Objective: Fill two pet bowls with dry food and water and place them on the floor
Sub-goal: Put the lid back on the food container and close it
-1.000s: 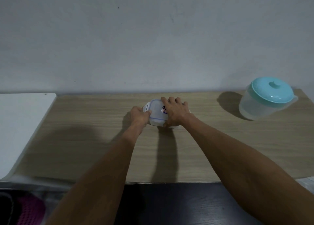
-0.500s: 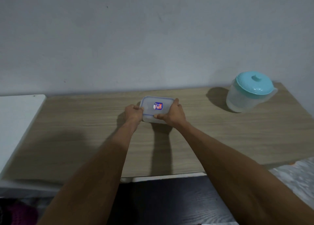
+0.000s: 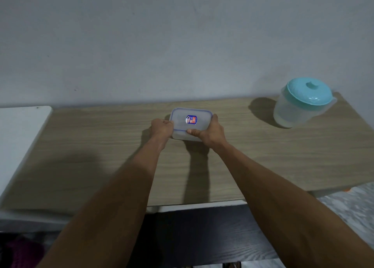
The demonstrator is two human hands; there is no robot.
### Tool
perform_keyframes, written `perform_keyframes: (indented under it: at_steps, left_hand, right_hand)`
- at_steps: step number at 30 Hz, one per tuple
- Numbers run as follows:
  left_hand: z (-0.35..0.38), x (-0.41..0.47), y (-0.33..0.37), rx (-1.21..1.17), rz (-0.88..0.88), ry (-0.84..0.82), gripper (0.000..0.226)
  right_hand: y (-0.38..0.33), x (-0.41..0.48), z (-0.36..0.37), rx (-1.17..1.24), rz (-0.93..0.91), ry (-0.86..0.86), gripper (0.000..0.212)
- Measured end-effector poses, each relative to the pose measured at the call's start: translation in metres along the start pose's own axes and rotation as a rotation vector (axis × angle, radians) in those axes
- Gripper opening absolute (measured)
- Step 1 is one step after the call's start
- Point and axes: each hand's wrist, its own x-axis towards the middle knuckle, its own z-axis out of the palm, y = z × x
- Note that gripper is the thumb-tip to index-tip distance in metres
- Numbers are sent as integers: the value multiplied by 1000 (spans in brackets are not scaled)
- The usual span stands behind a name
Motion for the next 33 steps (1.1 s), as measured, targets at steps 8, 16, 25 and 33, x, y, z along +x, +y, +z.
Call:
perform_keyframes:
  at_steps: [8,16,25,33]
  left_hand:
    - [0,-11,-11,-104,-43,-37,21]
    - [-14,-55,-31,-92,-38,-24,19]
    - [-36,-161,-64,-109,15,12,17]
    - [-54,-245,-136,-143,-17,23,16]
  right_hand:
    - [1,-15,-7,-22,42,-45,90]
    - [7,-66,-28,-38,11,-73,90]
    - [33,-164,-66,-7,-53,-102,86]
    - [85,-259,-75,-5,-64,-167,90]
